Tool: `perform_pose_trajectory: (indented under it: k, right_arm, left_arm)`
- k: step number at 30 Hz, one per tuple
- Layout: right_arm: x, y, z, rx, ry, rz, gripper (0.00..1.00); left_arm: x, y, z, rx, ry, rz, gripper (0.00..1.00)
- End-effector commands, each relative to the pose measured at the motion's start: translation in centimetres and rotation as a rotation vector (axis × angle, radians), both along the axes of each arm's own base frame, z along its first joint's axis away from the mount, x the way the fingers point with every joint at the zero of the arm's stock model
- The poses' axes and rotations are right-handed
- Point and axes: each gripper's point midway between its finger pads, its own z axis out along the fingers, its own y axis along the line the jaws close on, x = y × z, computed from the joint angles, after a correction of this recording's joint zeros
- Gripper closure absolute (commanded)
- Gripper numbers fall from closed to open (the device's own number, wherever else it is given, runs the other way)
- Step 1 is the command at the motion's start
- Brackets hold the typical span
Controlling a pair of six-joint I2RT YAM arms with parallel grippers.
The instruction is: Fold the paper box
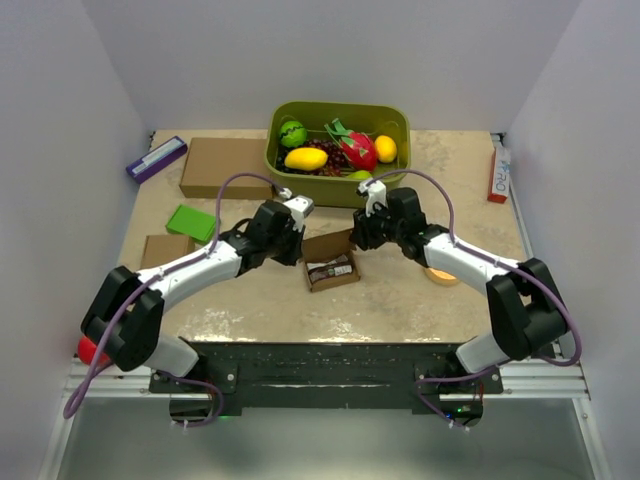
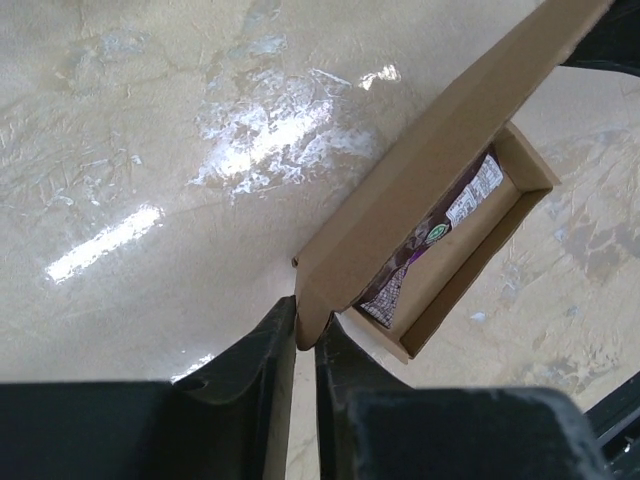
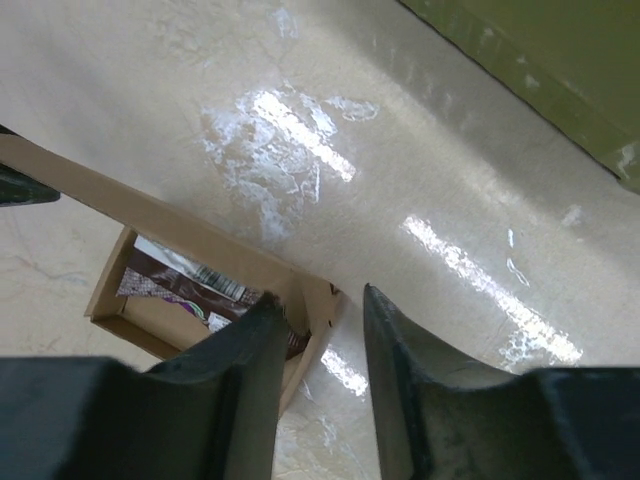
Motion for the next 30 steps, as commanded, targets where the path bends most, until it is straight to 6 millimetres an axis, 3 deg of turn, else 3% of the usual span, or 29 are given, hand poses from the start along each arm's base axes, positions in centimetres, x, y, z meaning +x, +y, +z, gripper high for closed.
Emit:
perform_pose_trajectory:
  k: [1, 6, 12, 19, 26, 30]
  right_arm:
    - [1.5, 2.3, 3.2, 0.065, -0.112, 0.062, 0.66]
    - [1.0, 3.2, 2.7, 0.054, -0.098, 0.080, 0.82]
    - [1.1, 3.6, 2.4, -0.004, -0.119, 0.011, 1.00]
    - [2.3, 3.6, 3.7, -0.003, -0.169, -0.261, 1.00]
    - [4.8, 2.1, 5.6, 0.013, -0.221, -0.464, 1.00]
    - [6.1, 1.1, 5.8, 0.029, -0.255, -0.582, 1.00]
  left_arm:
    - [1.4, -0.8, 1.7, -0.004, -0.063, -0.010, 0.87]
    - [1.6, -1.3, 1.7, -0.004, -0.065, -0.011, 1.00]
    - [2.4, -1.4, 1.4, 0.007, -0.078, 0.029, 1.00]
    - [6.7, -2.4, 2.9, 0.002, -0.155, 0.173, 1.00]
    - [10.8, -4.0, 5.3, -0.001, -0.253, 0.223, 1.00]
    - [12.3, -5.0, 4.3, -0.050, -0.288, 0.251, 1.00]
